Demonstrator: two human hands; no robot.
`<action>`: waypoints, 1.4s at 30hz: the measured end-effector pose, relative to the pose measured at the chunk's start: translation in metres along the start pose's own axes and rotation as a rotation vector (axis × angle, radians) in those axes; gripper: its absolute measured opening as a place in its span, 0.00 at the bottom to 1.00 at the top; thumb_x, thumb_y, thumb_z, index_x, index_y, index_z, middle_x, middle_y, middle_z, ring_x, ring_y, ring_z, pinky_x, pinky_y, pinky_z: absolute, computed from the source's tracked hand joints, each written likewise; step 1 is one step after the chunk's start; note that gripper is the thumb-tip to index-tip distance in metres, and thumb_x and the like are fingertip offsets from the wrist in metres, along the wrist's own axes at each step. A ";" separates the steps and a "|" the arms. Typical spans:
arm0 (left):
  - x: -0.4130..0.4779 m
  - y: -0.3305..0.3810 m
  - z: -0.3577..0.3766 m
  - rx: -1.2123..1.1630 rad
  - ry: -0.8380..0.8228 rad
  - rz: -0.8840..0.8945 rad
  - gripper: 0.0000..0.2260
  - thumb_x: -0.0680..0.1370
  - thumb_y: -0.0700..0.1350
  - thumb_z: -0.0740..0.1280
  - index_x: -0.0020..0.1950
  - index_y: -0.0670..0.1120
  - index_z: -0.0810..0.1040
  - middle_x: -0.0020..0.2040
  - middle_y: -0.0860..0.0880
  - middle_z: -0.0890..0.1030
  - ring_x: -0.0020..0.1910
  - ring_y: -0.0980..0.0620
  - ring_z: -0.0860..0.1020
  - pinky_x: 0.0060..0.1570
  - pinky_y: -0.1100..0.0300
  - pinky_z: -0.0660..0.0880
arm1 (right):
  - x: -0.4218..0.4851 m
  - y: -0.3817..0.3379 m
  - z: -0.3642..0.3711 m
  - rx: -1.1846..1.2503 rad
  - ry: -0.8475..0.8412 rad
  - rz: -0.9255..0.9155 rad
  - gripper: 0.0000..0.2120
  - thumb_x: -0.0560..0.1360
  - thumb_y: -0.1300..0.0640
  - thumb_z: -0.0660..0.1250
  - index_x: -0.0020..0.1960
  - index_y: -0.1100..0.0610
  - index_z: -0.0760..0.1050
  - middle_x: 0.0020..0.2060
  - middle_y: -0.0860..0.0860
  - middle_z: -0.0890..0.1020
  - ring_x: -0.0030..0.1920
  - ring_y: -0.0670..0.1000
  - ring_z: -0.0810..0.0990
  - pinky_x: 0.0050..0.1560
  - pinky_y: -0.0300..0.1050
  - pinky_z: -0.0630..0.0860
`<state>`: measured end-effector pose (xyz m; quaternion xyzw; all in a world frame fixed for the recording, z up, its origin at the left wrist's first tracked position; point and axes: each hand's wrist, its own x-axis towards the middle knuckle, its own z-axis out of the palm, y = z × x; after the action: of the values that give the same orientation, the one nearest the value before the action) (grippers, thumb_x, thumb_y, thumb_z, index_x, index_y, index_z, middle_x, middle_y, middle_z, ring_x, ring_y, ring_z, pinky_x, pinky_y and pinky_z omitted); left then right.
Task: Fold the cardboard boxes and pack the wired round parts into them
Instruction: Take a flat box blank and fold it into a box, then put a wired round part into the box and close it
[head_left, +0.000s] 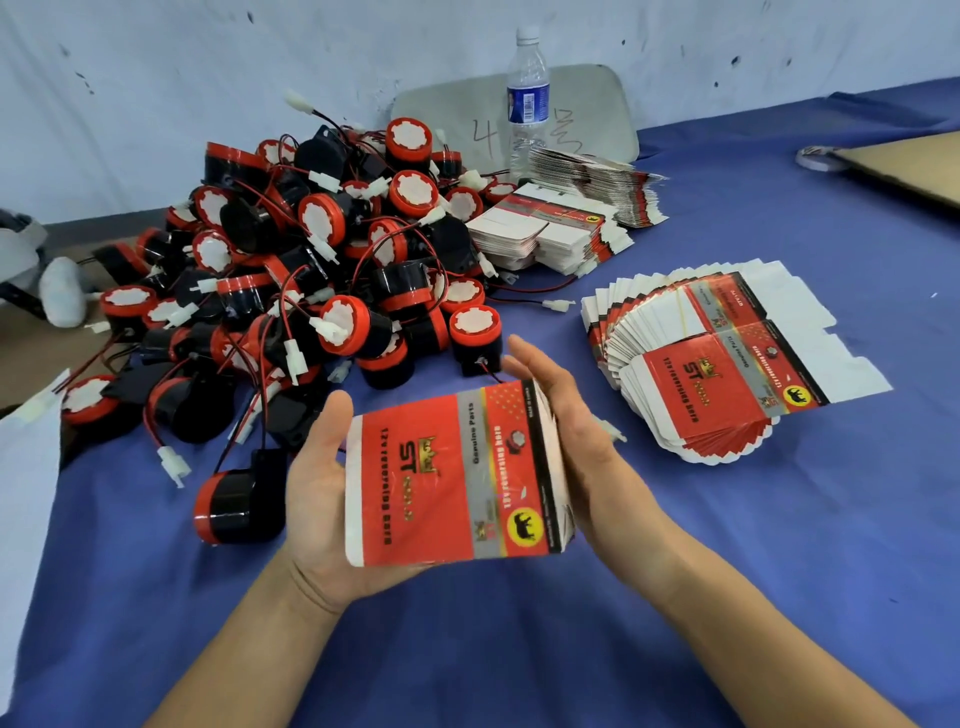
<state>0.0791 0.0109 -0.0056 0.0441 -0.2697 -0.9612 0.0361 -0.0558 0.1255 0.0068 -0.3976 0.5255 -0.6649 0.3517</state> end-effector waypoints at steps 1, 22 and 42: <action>-0.002 0.001 0.005 0.090 0.018 0.041 0.29 0.69 0.53 0.77 0.62 0.35 0.78 0.61 0.34 0.78 0.62 0.38 0.77 0.64 0.41 0.70 | -0.001 0.001 -0.002 -0.080 -0.009 0.014 0.46 0.67 0.30 0.60 0.74 0.60 0.61 0.63 0.50 0.72 0.70 0.53 0.69 0.66 0.42 0.67; -0.004 0.028 -0.014 1.841 1.104 0.865 0.11 0.77 0.52 0.64 0.50 0.46 0.81 0.46 0.52 0.81 0.48 0.49 0.77 0.45 0.56 0.73 | -0.011 0.027 -0.025 -0.684 0.287 -0.256 0.34 0.64 0.56 0.80 0.57 0.38 0.61 0.53 0.41 0.70 0.55 0.52 0.73 0.56 0.57 0.74; -0.007 0.033 0.017 0.525 0.465 0.786 0.19 0.67 0.38 0.64 0.58 0.47 0.75 0.50 0.52 0.84 0.47 0.49 0.84 0.30 0.60 0.79 | -0.020 0.013 -0.025 -0.299 -0.003 -0.259 0.21 0.72 0.42 0.63 0.59 0.53 0.75 0.40 0.51 0.78 0.25 0.55 0.75 0.30 0.34 0.68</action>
<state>0.0855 -0.0081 0.0265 0.1593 -0.4824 -0.7401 0.4406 -0.0695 0.1509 -0.0122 -0.5106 0.5624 -0.6186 0.2008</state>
